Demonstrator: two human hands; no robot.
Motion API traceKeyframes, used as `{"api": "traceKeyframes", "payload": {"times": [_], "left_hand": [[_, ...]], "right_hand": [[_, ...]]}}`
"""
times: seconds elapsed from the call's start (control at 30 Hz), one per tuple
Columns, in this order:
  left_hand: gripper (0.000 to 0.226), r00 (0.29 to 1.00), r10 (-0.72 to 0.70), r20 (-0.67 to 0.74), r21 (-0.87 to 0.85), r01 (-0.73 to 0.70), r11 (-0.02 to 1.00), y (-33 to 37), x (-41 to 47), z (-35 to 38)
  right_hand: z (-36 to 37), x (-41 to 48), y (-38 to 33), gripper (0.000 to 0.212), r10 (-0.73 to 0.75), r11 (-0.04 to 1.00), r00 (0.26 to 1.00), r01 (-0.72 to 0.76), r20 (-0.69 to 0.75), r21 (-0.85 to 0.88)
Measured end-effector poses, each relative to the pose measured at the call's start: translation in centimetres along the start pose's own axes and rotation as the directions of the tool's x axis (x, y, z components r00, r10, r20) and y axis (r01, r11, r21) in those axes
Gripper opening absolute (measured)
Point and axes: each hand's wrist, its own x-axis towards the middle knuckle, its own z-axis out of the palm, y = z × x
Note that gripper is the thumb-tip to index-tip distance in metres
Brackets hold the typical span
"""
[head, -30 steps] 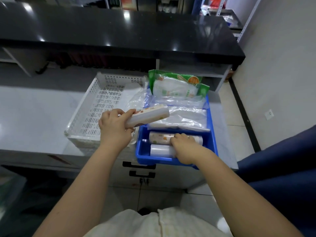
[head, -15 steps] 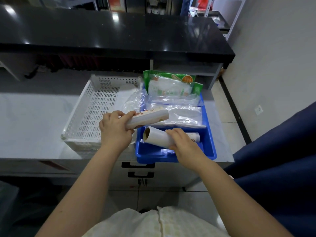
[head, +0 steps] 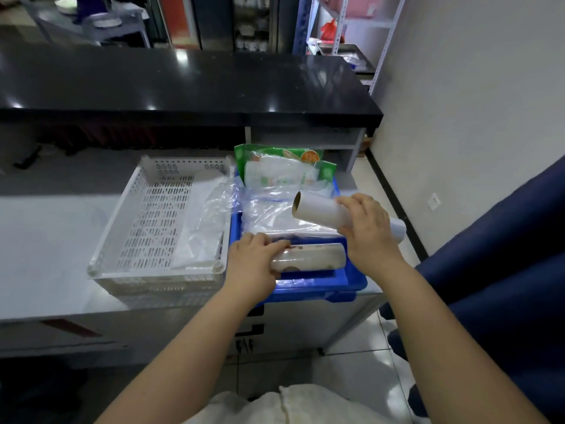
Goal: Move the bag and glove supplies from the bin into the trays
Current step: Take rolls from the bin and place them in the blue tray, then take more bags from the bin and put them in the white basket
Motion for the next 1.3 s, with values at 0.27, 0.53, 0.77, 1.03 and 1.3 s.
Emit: {"api": "traceKeyframes", "payload": {"times": [0.27, 0.53, 0.77, 1.03, 1.3], "left_hand": [[0.056, 0.956, 0.107, 0.272, -0.044, -0.099, 0.994, 0.0, 1.2, 1.7], [0.051, 0.991, -0.006, 0.134, -0.010, 0.007, 1.000, -2.6, 0.2, -0.1], [0.049, 0.981, -0.196, 0.000, -0.036, 0.195, 0.980, -6.4, 0.1, -4.3], [0.044, 0.974, -0.226, 0.006, -0.041, 0.226, 0.973, -5.1, -0.8, -4.3], [0.042, 0.937, -0.342, -0.076, -0.062, 0.338, 0.939, -6.1, -4.1, -4.8]], "right_hand": [[1.4, -2.2, 0.8, 0.064, 0.035, 0.997, 0.995, -0.028, 0.090, -0.073], [3.6, -2.1, 0.4, 0.061, -0.007, 0.992, 0.990, 0.025, 0.142, -0.121], [6.4, -1.3, -2.4, 0.067, -0.191, 0.959, 0.941, 0.239, 0.278, -0.150], [8.1, -1.9, -2.6, 0.052, -0.247, 0.934, 0.866, 0.332, 0.434, -0.130], [6.9, 1.7, -9.5, 0.042, -0.468, 0.884, 0.837, 0.452, 0.284, 0.123]]}}
